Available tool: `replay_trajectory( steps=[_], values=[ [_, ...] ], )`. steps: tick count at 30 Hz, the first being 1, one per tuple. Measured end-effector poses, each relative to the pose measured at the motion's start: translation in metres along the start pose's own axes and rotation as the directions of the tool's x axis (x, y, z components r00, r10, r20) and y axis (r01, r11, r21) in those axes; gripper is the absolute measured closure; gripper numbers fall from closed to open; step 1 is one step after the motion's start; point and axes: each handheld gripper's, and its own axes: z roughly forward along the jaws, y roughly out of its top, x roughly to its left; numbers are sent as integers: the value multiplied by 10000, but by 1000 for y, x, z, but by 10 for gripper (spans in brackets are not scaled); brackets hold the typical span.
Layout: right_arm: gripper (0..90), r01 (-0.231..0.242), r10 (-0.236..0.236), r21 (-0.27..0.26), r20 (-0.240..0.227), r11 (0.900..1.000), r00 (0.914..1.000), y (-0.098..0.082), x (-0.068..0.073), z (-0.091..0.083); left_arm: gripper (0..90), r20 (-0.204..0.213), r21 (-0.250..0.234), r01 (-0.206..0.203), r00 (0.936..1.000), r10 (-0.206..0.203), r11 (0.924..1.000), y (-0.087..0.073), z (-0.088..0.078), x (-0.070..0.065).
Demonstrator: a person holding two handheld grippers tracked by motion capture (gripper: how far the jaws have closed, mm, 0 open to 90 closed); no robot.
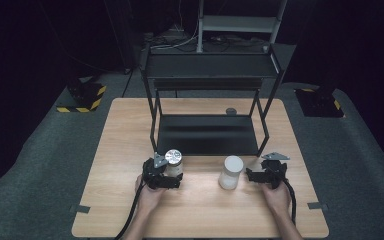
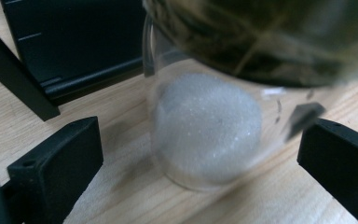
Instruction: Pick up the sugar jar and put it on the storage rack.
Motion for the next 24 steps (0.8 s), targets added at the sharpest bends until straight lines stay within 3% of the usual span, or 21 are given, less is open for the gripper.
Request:
replay_trajectory(
  steps=[11,24],
  values=[
    [0,-1,1,1,0,10000,10000,0,0,0,31,-246,-161,103,9996,-107,9998,3,14,-9],
    [0,-1,1,0,1,10000,10000,0,0,0,178,-467,-480,174,9987,-197,9987,3,18,-15]
  ],
)
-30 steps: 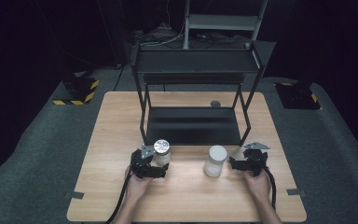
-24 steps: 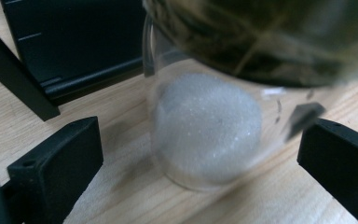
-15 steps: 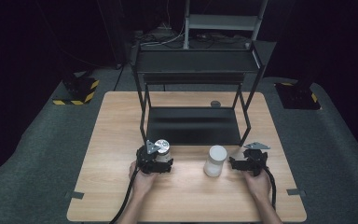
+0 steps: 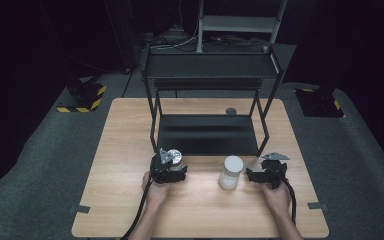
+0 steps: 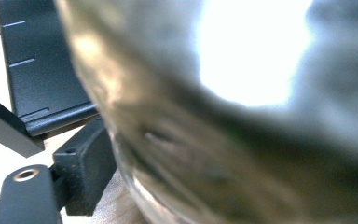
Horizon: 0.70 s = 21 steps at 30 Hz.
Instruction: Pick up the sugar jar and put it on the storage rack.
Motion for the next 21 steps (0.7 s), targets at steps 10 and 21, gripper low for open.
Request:
replay_trajectory(
  steps=[10,21],
  values=[
    [0,2,-2,0,-1,10000,10000,0,0,0,283,72,-139,86,9999,-85,9999,-3,4,-1],
    [0,-2,2,1,-1,10000,10000,0,0,0,305,-388,-170,-329,9987,322,9993,-3,2,-12]
  ],
)
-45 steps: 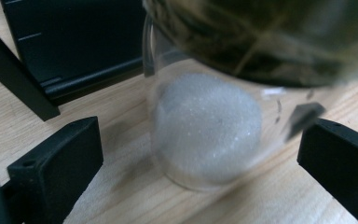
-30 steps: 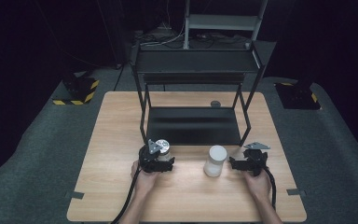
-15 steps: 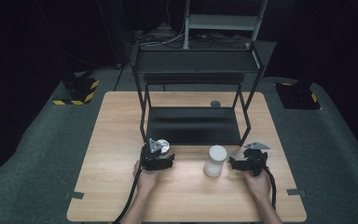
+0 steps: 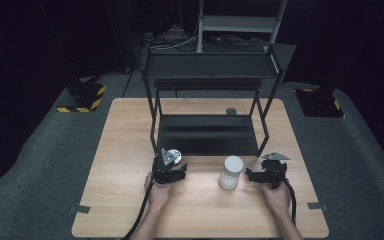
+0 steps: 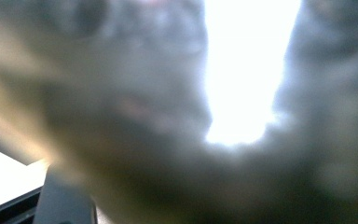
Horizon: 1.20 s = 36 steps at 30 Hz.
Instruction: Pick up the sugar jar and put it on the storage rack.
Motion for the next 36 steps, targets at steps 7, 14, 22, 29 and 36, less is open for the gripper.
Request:
replay_trajectory(
  steps=[7,14,22,29,36],
  values=[
    [0,1,-1,-1,0,10000,10000,0,0,0,308,190,167,-31,9998,28,9999,5,-2,1],
    [0,18,-18,-1,1,10000,10000,0,0,0,308,412,176,-196,9990,188,9997,15,-7,1],
    [0,3,-3,0,1,10000,10000,0,0,0,308,553,342,-340,9980,320,9988,36,-16,1],
    [0,2,-2,0,1,10000,10000,0,0,0,308,794,395,-293,9965,261,9988,55,-25,5],
    [0,4,-4,1,1,10000,10000,0,0,0,308,1109,407,-466,9929,418,9981,77,-36,8]
  ],
)
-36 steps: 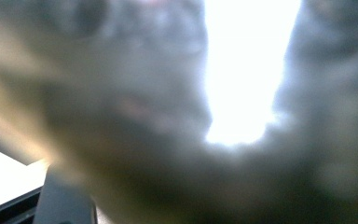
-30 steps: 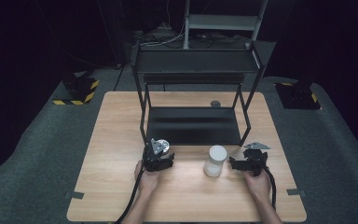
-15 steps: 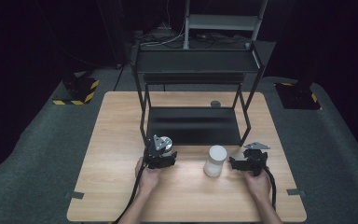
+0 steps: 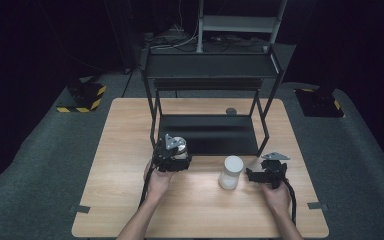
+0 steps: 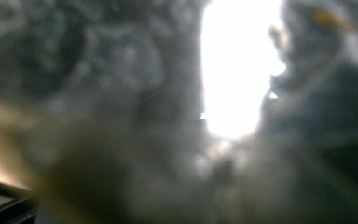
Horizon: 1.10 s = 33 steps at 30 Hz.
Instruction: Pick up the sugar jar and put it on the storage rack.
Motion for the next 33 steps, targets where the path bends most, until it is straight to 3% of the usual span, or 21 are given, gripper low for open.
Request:
replay_trajectory(
  steps=[15,33],
  values=[
    [0,-2,2,-2,1,10000,10000,0,0,0,308,696,18,-468,9965,466,9989,66,-28,5],
    [0,-3,3,1,-1,10000,10000,0,0,0,308,768,-244,-643,9949,660,9976,125,-58,10]
  ],
)
